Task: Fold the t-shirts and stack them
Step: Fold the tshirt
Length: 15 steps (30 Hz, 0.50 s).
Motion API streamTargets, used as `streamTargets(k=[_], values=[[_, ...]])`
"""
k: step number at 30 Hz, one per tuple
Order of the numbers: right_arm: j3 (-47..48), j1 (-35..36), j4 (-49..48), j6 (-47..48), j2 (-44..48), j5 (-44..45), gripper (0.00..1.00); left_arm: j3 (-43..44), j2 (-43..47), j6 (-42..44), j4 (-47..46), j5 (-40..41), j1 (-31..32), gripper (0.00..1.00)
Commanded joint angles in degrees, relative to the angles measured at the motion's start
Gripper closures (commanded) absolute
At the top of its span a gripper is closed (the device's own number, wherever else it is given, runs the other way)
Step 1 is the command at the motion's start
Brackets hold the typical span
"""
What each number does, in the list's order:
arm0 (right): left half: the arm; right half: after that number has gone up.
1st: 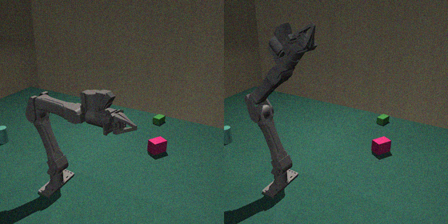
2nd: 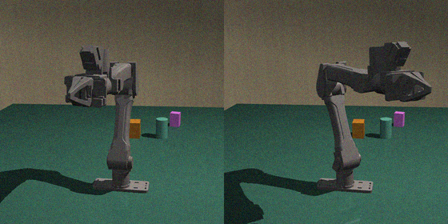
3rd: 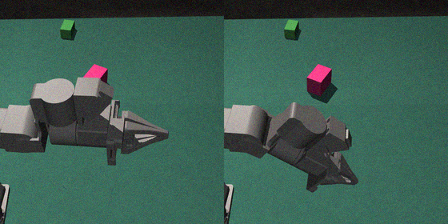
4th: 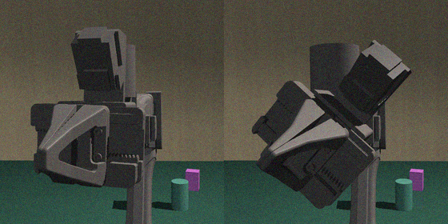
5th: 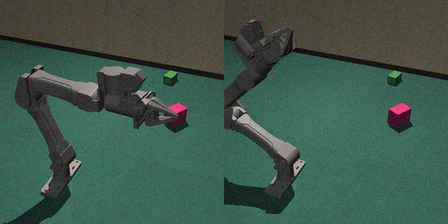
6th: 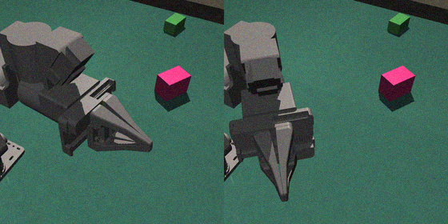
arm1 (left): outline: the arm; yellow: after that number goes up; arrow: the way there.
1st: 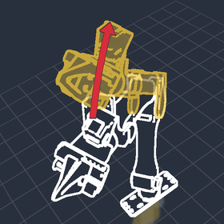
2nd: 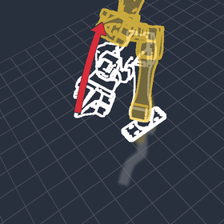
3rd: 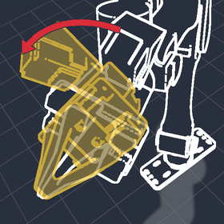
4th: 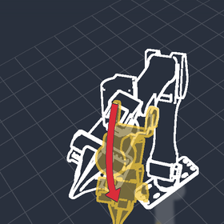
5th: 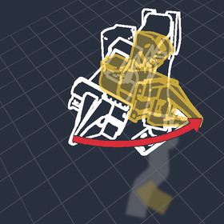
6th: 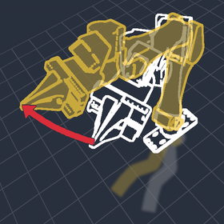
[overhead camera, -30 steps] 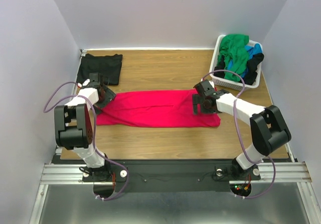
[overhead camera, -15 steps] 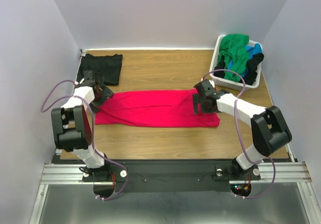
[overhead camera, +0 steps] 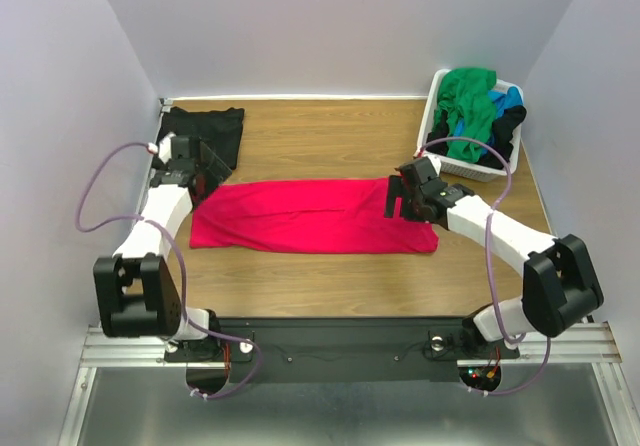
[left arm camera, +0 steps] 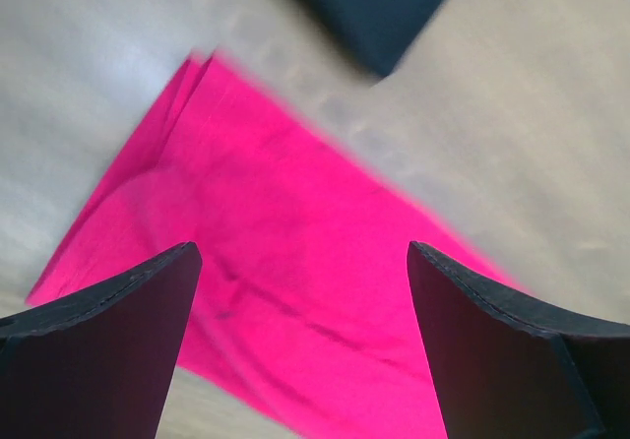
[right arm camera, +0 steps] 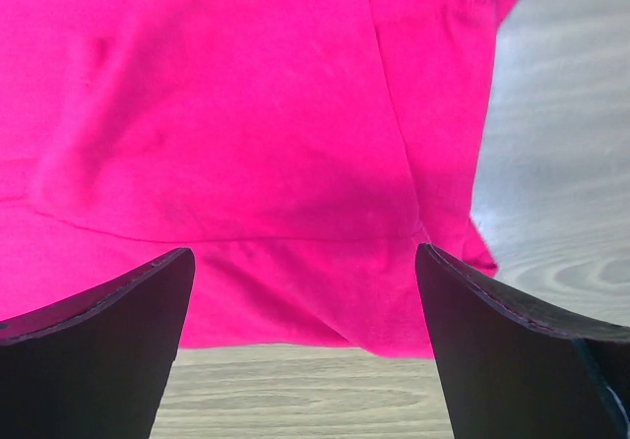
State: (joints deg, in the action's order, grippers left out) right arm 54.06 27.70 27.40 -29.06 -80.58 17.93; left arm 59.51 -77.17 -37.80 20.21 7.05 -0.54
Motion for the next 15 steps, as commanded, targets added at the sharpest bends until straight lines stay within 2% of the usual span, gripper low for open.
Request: streamTargets(k=[1,4,7,10,15], values=[[-0.5,-0.5,-4.1,-3.7,-2.6,-0.2,0.0,-4.9,-3.5,-0.1,-1.4,1.6,0.4,0.01],[0.9,-0.5,-4.7,-3.4,-5.1,-0.1,0.0,-5.4,-8.2,-0.3,-5.4,2.2,0.4,0.01],[2.9,-0.5,-6.6,-2.1,-9.3,0.6,0.0,-2.2,-14.6,0.4,-5.0,4.3,2.1,0.01],[4.8,-0.5,-7.4,-0.6,-14.3,1.5,0.0,-2.2,-16.5,0.4,-4.1,6.7,2.6,0.01],[9.7,-0.5,-8.0,1.7,-21.5,1.1,0.0,-5.0,-18.5,0.8,-1.6,4.9,3.5,0.01]])
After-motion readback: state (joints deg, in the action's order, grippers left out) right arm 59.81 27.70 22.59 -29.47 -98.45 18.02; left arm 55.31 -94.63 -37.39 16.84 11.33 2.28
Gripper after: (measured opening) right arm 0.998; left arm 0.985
